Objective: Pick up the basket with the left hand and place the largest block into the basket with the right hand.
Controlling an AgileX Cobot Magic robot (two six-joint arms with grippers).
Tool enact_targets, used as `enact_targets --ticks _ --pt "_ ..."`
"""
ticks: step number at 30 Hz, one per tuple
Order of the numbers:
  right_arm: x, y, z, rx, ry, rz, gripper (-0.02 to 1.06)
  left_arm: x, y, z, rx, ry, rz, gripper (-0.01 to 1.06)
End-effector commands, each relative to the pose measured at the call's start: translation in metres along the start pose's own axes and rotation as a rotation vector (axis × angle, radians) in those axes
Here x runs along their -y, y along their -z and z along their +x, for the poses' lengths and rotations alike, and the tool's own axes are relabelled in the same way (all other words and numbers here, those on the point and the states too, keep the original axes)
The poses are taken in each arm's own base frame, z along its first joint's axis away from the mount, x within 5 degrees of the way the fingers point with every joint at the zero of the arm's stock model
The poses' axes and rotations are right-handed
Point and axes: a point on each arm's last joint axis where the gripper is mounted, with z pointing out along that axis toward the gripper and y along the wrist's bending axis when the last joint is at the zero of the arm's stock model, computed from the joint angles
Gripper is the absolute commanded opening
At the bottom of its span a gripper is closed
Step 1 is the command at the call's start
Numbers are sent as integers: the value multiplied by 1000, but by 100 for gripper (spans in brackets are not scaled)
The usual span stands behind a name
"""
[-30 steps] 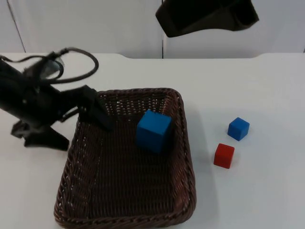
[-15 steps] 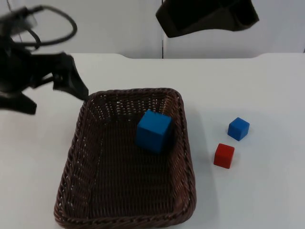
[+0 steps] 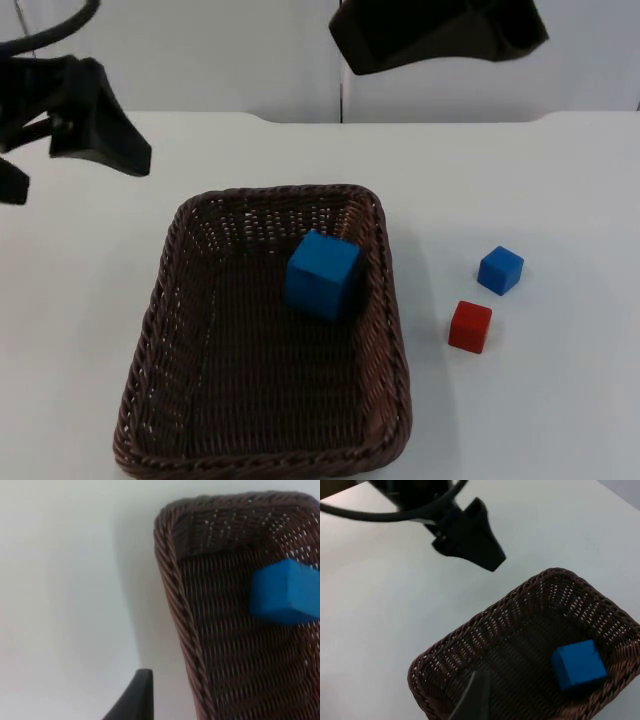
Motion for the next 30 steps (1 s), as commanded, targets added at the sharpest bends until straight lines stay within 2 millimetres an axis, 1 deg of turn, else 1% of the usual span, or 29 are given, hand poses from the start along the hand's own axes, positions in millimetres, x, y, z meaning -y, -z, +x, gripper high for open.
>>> enact_targets --ticks 1,5,6,7,10,11,12,16,17,22,23,24,26,27,29,30 --pt "-2 1 2 13 -2 -4 80 2 8 5 20 -12 -5 105" --pt "-3 8 19 55 -27 -5 80 14 33 12 62 -48 23 105" --pt "-3 8 19 55 -27 -5 80 14 33 12 62 -48 23 105" --pt "-3 12 23 66 -29 -5 80 16 38 12 74 -53 28 105" --pt "-3 19 40 66 -29 -5 80 25 57 15 124 -86 43 105" --pt "-4 23 45 69 -29 -5 80 27 62 16 140 -94 47 105" --pt "-4 23 45 69 -29 -5 80 27 62 16 140 -94 47 105" --pt "-4 35 66 70 -45 -4 80 38 88 22 212 -142 62 105" --pt "-4 35 66 70 -45 -4 80 38 88 22 212 -142 62 105" --pt "-5 55 85 109 -46 -3 80 49 122 37 297 -241 45 105" --pt "-5 55 85 109 -46 -3 80 49 122 37 297 -241 45 105" --pt "-5 62 89 128 -46 -3 80 52 130 41 322 -253 46 105" --pt "-5 68 94 143 -46 -3 80 58 149 53 378 -284 37 105" --pt "-6 75 99 164 -46 -2 80 59 155 57 395 -293 32 105" --pt "-6 77 101 169 -46 -2 80 60 158 59 405 -296 24 105" --pt "-6 81 104 173 -46 -2 80 61 167 68 425 -302 0 105"
